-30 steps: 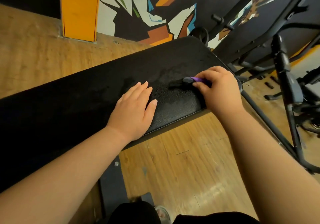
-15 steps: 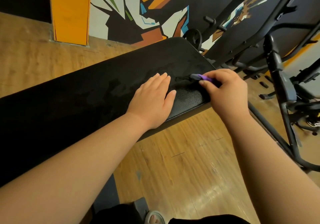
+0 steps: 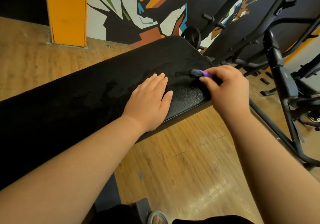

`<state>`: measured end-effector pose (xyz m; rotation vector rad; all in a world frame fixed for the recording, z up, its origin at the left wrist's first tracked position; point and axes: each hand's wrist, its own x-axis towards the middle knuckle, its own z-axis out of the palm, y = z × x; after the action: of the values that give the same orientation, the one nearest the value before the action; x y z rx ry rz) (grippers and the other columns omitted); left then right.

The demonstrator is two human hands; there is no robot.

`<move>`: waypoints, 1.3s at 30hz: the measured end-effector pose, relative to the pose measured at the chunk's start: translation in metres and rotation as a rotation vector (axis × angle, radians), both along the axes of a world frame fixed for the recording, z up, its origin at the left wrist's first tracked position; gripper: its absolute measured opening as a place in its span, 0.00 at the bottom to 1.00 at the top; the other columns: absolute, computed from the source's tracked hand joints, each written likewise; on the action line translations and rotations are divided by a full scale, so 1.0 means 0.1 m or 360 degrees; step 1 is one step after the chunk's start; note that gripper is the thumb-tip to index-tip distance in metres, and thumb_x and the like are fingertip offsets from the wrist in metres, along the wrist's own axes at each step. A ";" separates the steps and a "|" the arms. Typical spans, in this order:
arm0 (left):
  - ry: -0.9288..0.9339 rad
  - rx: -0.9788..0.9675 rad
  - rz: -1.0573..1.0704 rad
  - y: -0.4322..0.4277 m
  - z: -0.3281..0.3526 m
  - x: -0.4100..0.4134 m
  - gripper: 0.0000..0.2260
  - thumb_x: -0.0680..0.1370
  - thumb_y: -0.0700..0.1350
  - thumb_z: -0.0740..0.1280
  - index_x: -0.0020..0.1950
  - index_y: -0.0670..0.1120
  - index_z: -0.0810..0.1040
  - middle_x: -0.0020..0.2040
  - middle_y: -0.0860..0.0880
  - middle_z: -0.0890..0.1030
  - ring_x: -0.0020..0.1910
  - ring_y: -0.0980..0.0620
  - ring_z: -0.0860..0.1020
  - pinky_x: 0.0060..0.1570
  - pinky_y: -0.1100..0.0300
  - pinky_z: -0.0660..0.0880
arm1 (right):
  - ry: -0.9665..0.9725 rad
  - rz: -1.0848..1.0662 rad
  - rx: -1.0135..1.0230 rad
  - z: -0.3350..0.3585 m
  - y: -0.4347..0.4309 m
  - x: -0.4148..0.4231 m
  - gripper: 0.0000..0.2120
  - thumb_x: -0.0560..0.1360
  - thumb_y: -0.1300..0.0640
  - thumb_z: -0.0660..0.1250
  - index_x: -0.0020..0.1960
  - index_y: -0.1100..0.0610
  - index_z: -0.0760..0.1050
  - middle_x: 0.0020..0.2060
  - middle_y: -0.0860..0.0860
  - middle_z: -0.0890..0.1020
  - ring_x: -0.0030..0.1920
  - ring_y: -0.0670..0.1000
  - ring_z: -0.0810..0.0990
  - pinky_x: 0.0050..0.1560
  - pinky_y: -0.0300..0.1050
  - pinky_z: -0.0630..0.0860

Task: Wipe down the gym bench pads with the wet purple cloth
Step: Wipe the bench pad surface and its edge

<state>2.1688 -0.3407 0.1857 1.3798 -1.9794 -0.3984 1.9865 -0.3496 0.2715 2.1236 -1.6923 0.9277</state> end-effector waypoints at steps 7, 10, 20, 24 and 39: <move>0.0035 0.0021 -0.0007 0.03 0.00 0.01 0.23 0.84 0.53 0.47 0.79 0.50 0.56 0.79 0.54 0.54 0.78 0.56 0.48 0.74 0.57 0.48 | 0.0083 -0.0015 -0.0040 -0.17 0.11 0.11 0.10 0.76 0.54 0.68 0.56 0.54 0.81 0.53 0.50 0.79 0.54 0.49 0.71 0.55 0.42 0.66; 0.0065 0.0029 -0.0009 0.04 0.01 0.02 0.23 0.84 0.53 0.46 0.79 0.50 0.56 0.79 0.55 0.55 0.78 0.57 0.49 0.74 0.58 0.48 | 0.0601 0.0057 -0.0017 -0.12 0.10 0.02 0.19 0.78 0.48 0.63 0.66 0.54 0.76 0.65 0.53 0.76 0.67 0.57 0.71 0.68 0.50 0.64; 0.0119 0.0018 -0.0007 0.03 -0.02 0.05 0.22 0.84 0.51 0.47 0.79 0.50 0.57 0.79 0.55 0.56 0.77 0.59 0.50 0.73 0.61 0.47 | 0.0951 0.0811 0.0250 0.11 -0.13 -0.15 0.17 0.75 0.66 0.68 0.63 0.57 0.79 0.61 0.56 0.80 0.64 0.58 0.77 0.62 0.57 0.74; 0.0160 0.0009 0.0015 0.03 -0.04 0.04 0.21 0.85 0.50 0.48 0.78 0.50 0.58 0.78 0.55 0.58 0.77 0.59 0.52 0.73 0.62 0.49 | 0.1123 0.1059 0.0421 0.23 -0.23 -0.13 0.20 0.72 0.69 0.71 0.63 0.57 0.78 0.61 0.56 0.80 0.64 0.57 0.76 0.65 0.53 0.71; 0.0134 0.0045 0.0118 0.04 -0.04 -0.03 0.21 0.84 0.49 0.49 0.78 0.52 0.58 0.77 0.57 0.59 0.76 0.62 0.53 0.74 0.63 0.49 | 0.0915 0.1068 0.0506 0.45 -0.41 -0.28 0.16 0.76 0.62 0.67 0.63 0.55 0.78 0.61 0.52 0.80 0.62 0.52 0.78 0.64 0.55 0.74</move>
<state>2.1662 -0.3370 0.1816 1.4262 -1.8552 -0.4443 1.9589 -0.3904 0.3165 2.8708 -0.8904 0.1113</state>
